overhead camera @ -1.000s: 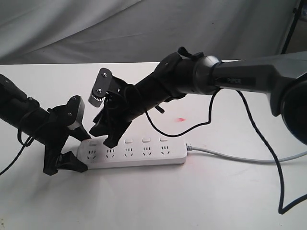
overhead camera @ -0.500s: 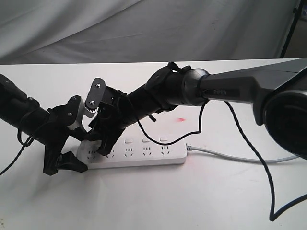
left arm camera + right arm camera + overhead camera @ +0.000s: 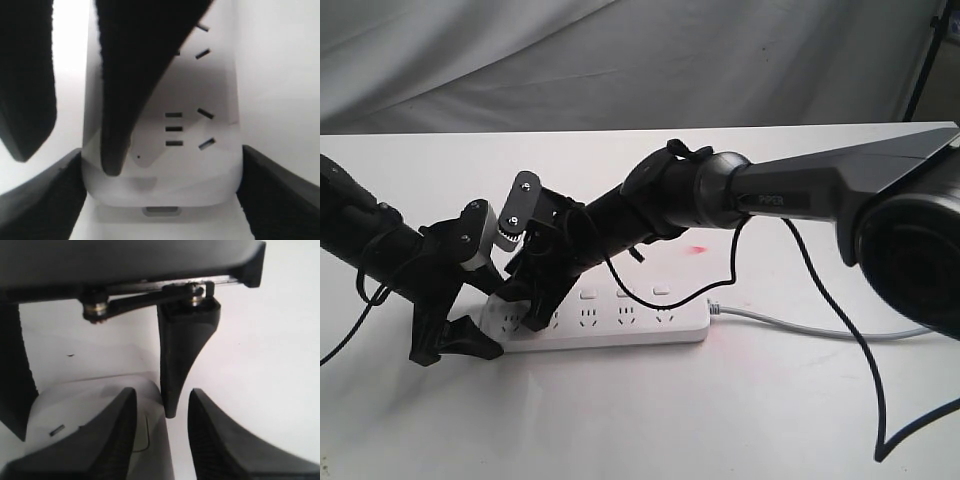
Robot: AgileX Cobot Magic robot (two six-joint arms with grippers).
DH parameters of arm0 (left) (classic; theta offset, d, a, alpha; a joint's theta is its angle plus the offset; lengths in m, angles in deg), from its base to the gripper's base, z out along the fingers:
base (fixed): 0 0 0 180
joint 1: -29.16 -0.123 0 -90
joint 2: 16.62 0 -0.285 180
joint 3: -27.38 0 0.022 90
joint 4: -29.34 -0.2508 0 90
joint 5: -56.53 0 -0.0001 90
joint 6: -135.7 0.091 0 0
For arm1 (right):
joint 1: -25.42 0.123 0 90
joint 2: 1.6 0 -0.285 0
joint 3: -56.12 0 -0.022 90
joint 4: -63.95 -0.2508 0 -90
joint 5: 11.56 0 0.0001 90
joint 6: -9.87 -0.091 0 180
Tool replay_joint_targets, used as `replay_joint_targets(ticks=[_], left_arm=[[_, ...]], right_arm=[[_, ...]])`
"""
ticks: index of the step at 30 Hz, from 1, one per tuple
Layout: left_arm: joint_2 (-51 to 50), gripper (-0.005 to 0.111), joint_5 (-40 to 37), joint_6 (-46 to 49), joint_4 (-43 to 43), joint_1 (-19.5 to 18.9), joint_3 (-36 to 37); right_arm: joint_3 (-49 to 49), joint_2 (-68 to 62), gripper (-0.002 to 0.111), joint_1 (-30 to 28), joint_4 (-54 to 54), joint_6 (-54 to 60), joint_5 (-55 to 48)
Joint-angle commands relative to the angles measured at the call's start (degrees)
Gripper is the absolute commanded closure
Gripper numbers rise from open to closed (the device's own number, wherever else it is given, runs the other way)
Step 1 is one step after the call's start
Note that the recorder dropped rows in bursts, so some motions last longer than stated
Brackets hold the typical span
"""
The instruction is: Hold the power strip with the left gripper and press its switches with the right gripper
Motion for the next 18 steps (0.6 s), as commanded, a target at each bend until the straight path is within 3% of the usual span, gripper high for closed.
replay_joint_targets(ticks=[1,18], left_arm=[[0.18,0.035,0.34,-0.53,-0.33,0.31,-0.17],[0.18,0.035,0.34,-0.53,-0.33,0.31,-0.17]], right_arm=[[0.14,-0.37,0.075,0.10,0.72,0.44,0.09],[0.14,-0.49,0.075,-0.16,4.17,2.88,0.72]])
